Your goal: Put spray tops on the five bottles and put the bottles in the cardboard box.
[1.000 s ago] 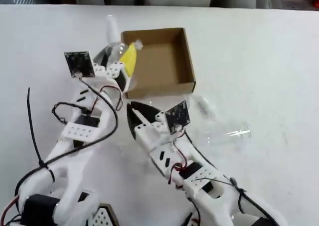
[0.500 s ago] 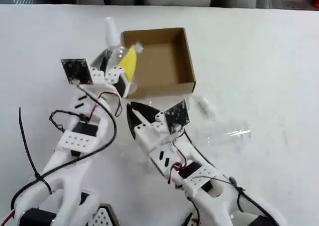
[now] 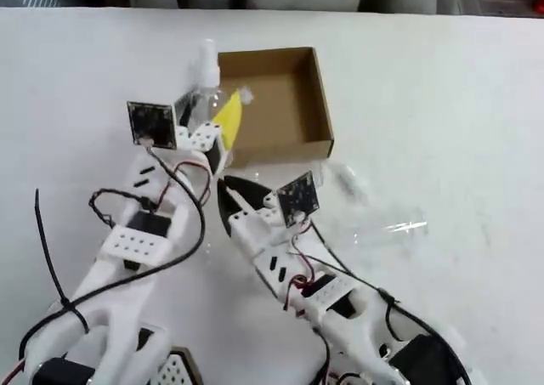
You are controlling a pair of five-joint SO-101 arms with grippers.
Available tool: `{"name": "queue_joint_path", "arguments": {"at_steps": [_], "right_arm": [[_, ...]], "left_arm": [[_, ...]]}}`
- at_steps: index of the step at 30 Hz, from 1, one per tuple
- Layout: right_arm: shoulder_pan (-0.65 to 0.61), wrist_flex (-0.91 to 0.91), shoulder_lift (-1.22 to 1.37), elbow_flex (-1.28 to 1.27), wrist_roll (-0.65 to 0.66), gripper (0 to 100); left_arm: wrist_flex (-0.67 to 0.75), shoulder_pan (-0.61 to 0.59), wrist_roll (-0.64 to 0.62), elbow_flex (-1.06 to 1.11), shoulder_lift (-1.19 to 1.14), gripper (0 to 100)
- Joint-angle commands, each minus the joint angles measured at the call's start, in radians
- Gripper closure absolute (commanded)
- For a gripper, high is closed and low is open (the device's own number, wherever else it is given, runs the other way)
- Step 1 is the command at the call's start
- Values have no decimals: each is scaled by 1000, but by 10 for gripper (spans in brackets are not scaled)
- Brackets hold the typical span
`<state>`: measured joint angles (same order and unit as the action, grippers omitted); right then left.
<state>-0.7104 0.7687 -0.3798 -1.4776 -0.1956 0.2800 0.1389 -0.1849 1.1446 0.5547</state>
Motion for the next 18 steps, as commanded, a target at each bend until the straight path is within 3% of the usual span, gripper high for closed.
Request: {"name": "queue_joint_path", "arguments": {"at_steps": [1,10,18], "right_arm": [[-21,-19,-33,43,5,983],[2,-15,-87,46,-5,983],[7,-10,87,160,-6,983]], "left_arm": [[8,7,11,-6,47,976],[5,15,8,-2,50,976],[3,30,3,15,56,976]]}}
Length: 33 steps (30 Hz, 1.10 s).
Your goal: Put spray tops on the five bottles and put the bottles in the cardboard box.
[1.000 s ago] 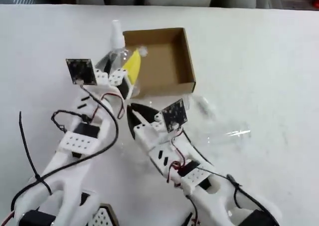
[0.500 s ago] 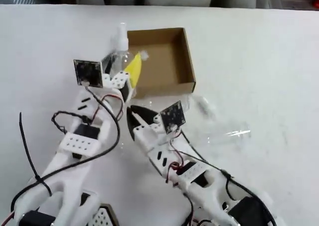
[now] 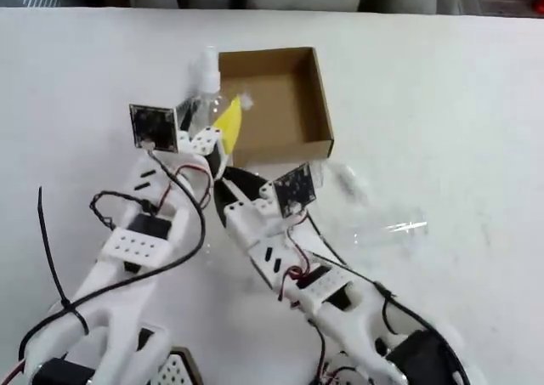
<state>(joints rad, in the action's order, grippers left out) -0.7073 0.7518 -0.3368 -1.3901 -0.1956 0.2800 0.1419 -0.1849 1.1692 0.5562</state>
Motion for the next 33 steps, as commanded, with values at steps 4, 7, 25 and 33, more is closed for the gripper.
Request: {"name": "queue_joint_path", "arguments": {"at_steps": [4,7,25,33], "right_arm": [[21,111,125,83,-6,983],[39,174,170,83,2,983],[87,196,205,117,-5,983],[119,196,206,140,-5,983]], "left_arm": [[5,28,3,-2,54,976],[5,28,3,-2,54,976],[2,30,3,6,54,976],[2,30,3,6,54,976]]}}
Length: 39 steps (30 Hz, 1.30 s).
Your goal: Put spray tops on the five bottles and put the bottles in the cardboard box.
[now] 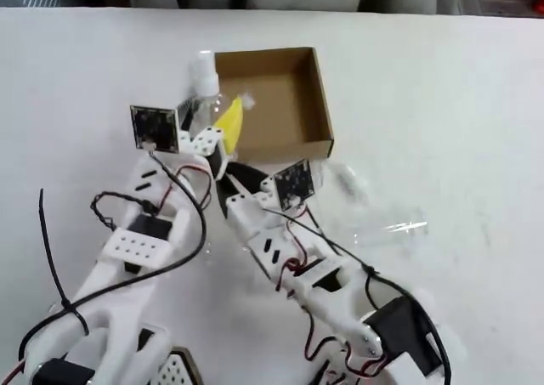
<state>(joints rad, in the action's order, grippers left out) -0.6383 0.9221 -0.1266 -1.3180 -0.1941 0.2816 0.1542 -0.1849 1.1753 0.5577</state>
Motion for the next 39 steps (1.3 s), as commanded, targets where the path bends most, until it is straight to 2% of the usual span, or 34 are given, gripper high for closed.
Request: {"name": "queue_joint_path", "arguments": {"at_steps": [1,11,15,17,20,25,27,34,39], "right_arm": [[61,25,-4,71,-6,983],[39,19,-22,2,21,983],[47,18,-102,-77,236,983],[93,-33,-163,-86,285,983],[199,-226,-265,-48,282,982],[377,-742,-401,135,284,981],[424,-894,-400,230,284,981],[479,-1158,-182,565,295,978],[509,-1386,31,887,295,901]], "left_arm": [[0,18,3,0,53,976],[0,15,3,0,50,976],[3,8,3,-2,47,976],[5,7,3,-2,47,976],[5,7,3,-2,47,976],[5,5,9,-2,45,976],[5,5,9,-2,45,976],[2,-22,9,-5,44,976],[3,-38,11,-3,44,976]]}}
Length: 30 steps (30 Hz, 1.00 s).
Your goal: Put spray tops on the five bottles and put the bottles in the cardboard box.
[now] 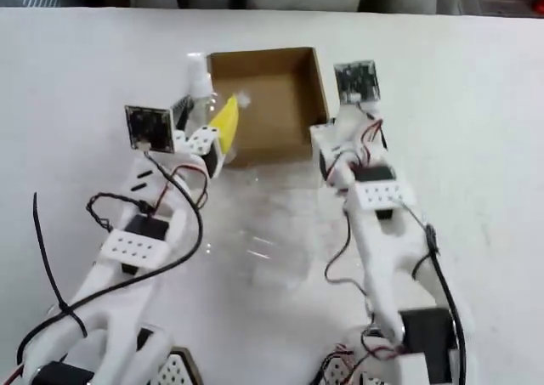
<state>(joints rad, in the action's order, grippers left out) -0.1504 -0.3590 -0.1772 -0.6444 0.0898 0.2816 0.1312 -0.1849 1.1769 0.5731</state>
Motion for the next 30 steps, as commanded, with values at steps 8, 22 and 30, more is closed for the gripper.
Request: {"name": "queue_joint_path", "arguments": {"at_steps": [8,22,30], "right_arm": [[31,-226,389,554,11,887],[15,-260,595,651,11,890],[16,-269,628,643,12,974]], "left_arm": [[2,-8,11,-3,27,976],[2,-8,11,-3,21,976],[6,-36,11,-121,-183,976]]}}
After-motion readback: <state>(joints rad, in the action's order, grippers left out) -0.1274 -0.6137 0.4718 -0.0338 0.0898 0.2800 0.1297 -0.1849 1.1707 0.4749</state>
